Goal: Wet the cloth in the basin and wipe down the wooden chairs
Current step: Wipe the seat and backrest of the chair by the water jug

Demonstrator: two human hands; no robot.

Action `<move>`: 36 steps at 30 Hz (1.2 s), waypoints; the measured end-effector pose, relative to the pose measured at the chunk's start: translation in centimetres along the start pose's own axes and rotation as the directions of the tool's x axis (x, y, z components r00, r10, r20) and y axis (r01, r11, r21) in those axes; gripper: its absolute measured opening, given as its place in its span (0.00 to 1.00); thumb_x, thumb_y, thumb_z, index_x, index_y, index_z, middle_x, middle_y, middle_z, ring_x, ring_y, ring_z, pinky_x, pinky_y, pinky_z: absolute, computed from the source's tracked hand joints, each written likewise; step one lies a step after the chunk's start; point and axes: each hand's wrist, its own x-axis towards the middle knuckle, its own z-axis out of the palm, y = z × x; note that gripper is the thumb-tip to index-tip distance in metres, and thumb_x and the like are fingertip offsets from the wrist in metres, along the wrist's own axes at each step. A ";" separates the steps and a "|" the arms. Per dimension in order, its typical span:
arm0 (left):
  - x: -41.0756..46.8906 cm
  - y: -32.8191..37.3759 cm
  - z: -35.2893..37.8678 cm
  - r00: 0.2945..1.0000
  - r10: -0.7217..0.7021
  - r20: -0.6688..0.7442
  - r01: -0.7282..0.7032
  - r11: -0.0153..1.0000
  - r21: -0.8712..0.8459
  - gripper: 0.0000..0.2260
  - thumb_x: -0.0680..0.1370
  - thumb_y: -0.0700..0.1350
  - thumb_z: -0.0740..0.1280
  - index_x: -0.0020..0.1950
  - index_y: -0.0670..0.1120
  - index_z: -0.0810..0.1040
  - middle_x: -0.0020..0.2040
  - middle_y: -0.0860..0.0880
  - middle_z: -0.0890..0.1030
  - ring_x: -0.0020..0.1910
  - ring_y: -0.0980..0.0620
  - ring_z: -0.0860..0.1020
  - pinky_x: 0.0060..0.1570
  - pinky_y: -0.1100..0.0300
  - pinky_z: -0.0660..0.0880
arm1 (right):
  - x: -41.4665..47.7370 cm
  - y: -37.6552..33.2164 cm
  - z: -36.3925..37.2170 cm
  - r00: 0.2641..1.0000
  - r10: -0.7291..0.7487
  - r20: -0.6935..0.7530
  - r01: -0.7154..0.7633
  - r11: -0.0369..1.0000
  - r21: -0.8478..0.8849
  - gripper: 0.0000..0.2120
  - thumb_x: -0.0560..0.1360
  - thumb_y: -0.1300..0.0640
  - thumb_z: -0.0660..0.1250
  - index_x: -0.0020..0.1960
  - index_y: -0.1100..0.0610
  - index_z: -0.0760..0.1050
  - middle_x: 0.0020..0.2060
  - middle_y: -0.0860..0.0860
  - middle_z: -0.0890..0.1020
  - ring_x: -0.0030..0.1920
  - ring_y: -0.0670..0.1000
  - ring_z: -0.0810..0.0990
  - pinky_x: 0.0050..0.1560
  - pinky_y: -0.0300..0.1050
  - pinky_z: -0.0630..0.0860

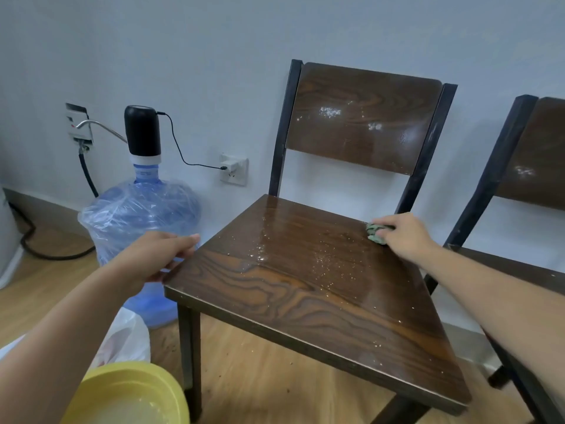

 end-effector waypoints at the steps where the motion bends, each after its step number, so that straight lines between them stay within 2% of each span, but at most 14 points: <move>1: 0.2 -0.1 0.2 1.000 -0.027 0.002 0.027 0.998 -0.063 0.18 0.79 0.57 0.68 0.49 0.42 0.83 0.52 0.43 0.85 0.50 0.42 0.81 0.56 0.47 0.77 | 0.4 -0.5 1.2 1.000 -0.014 -0.016 0.014 1.000 0.008 0.15 0.81 0.65 0.65 0.66 0.57 0.80 0.67 0.57 0.80 0.67 0.58 0.76 0.70 0.49 0.70; 5: 0.9 0.0 0.5 0.994 -0.093 0.060 0.105 0.965 -0.242 0.16 0.80 0.55 0.68 0.55 0.43 0.84 0.56 0.38 0.86 0.50 0.39 0.82 0.56 0.47 0.78 | -1.5 -4.8 4.2 0.969 -0.233 0.083 0.232 0.973 0.022 0.17 0.81 0.64 0.64 0.64 0.50 0.83 0.63 0.51 0.83 0.55 0.48 0.78 0.53 0.36 0.73; 9: 0.9 0.1 0.5 0.988 -0.081 0.134 0.115 0.956 -0.269 0.25 0.79 0.56 0.68 0.68 0.39 0.80 0.63 0.38 0.84 0.56 0.38 0.84 0.51 0.50 0.79 | -8.2 -6.9 3.6 0.841 -0.456 0.291 0.446 0.889 0.102 0.18 0.81 0.63 0.65 0.61 0.42 0.83 0.60 0.39 0.84 0.60 0.38 0.79 0.59 0.28 0.71; 11: 0.7 0.0 0.4 0.981 -0.066 0.180 0.110 0.964 -0.244 0.26 0.77 0.56 0.70 0.68 0.40 0.80 0.62 0.39 0.85 0.50 0.41 0.85 0.49 0.50 0.80 | -11.3 -6.3 2.1 0.798 -0.493 0.347 0.456 0.870 0.186 0.18 0.81 0.64 0.66 0.61 0.43 0.84 0.60 0.36 0.84 0.63 0.34 0.78 0.64 0.28 0.71; 13: 0.4 -0.1 0.1 0.973 -0.069 0.221 0.117 0.971 -0.211 0.28 0.72 0.57 0.73 0.67 0.40 0.81 0.59 0.39 0.86 0.47 0.42 0.85 0.55 0.48 0.80 | -14.0 -5.4 0.4 0.766 -0.492 0.413 0.426 0.871 0.247 0.19 0.80 0.65 0.67 0.60 0.43 0.84 0.60 0.35 0.83 0.62 0.33 0.78 0.64 0.29 0.73; 17: -0.1 -0.7 -0.4 0.951 -0.090 0.297 0.146 0.974 -0.171 0.40 0.55 0.58 0.82 0.63 0.40 0.83 0.62 0.36 0.84 0.55 0.39 0.83 0.67 0.42 0.74 | -17.8 -4.0 -3.8 0.662 -0.441 0.605 0.372 0.895 0.246 0.20 0.80 0.66 0.67 0.59 0.43 0.85 0.58 0.35 0.84 0.62 0.37 0.79 0.63 0.32 0.75; 19: -0.3 -0.7 -0.4 0.948 -0.094 0.303 0.155 0.971 -0.184 0.40 0.57 0.58 0.82 0.64 0.40 0.83 0.62 0.36 0.84 0.58 0.37 0.83 0.67 0.41 0.75 | -17.4 -3.8 -6.1 0.613 -0.385 0.690 0.349 0.915 0.201 0.19 0.80 0.67 0.67 0.59 0.45 0.85 0.58 0.37 0.85 0.62 0.38 0.80 0.62 0.34 0.76; 21: -0.4 -0.5 -0.3 0.954 -0.099 0.282 0.156 0.969 -0.189 0.32 0.65 0.55 0.78 0.64 0.40 0.82 0.61 0.36 0.84 0.60 0.36 0.83 0.67 0.42 0.75 | -14.6 -3.8 -7.5 0.678 -0.324 0.660 0.275 0.944 0.181 0.18 0.80 0.67 0.67 0.58 0.47 0.86 0.56 0.39 0.86 0.59 0.40 0.82 0.58 0.34 0.79; 24: -0.7 -0.1 -0.1 0.962 -0.113 0.247 0.163 0.968 -0.192 0.25 0.72 0.53 0.75 0.64 0.40 0.82 0.59 0.37 0.86 0.60 0.36 0.83 0.64 0.43 0.77 | -6.7 -2.1 -6.5 0.914 -0.244 0.325 0.206 0.967 0.147 0.17 0.80 0.66 0.68 0.58 0.47 0.86 0.51 0.42 0.87 0.57 0.45 0.84 0.50 0.33 0.80; 26: -1.0 0.2 0.1 0.964 -0.122 0.235 0.170 0.966 -0.196 0.24 0.72 0.51 0.75 0.63 0.39 0.82 0.58 0.37 0.86 0.53 0.38 0.84 0.59 0.45 0.79 | -1.8 -0.9 -4.1 0.968 -0.186 0.169 0.177 0.982 0.067 0.16 0.80 0.67 0.67 0.61 0.51 0.84 0.56 0.49 0.85 0.62 0.51 0.81 0.57 0.38 0.78; 29: -1.3 0.2 0.4 0.966 -0.114 0.232 0.168 0.959 -0.228 0.29 0.65 0.51 0.78 0.62 0.39 0.82 0.58 0.36 0.86 0.51 0.39 0.84 0.52 0.47 0.82 | 0.8 -0.3 0.1 0.986 -0.138 0.094 0.134 0.990 0.043 0.16 0.80 0.67 0.66 0.63 0.54 0.83 0.63 0.53 0.83 0.67 0.54 0.78 0.69 0.46 0.72; 31: -1.2 0.1 0.3 0.965 -0.101 0.242 0.163 0.954 -0.251 0.28 0.67 0.50 0.77 0.64 0.37 0.82 0.62 0.35 0.84 0.53 0.38 0.83 0.58 0.45 0.80 | -0.7 -0.9 1.6 0.978 -0.196 0.066 0.193 0.980 0.047 0.16 0.81 0.65 0.64 0.64 0.52 0.83 0.63 0.48 0.82 0.64 0.49 0.77 0.64 0.39 0.71; 33: -1.0 -0.1 0.0 0.964 -0.095 0.247 0.162 0.949 -0.269 0.27 0.70 0.49 0.77 0.65 0.37 0.81 0.64 0.34 0.82 0.54 0.38 0.82 0.64 0.43 0.77 | -4.0 -1.8 1.5 0.945 -0.291 0.147 0.284 0.957 0.066 0.18 0.82 0.64 0.64 0.64 0.46 0.82 0.61 0.41 0.81 0.60 0.41 0.76 0.58 0.30 0.70; 36: -1.3 -0.3 -0.1 0.959 -0.121 0.257 0.188 0.949 -0.254 0.28 0.69 0.50 0.78 0.65 0.37 0.81 0.64 0.34 0.82 0.55 0.38 0.81 0.66 0.42 0.75 | -10.4 -2.2 -0.2 0.853 -0.424 0.305 0.393 0.906 0.160 0.20 0.82 0.64 0.65 0.62 0.42 0.83 0.62 0.36 0.82 0.64 0.35 0.77 0.65 0.29 0.71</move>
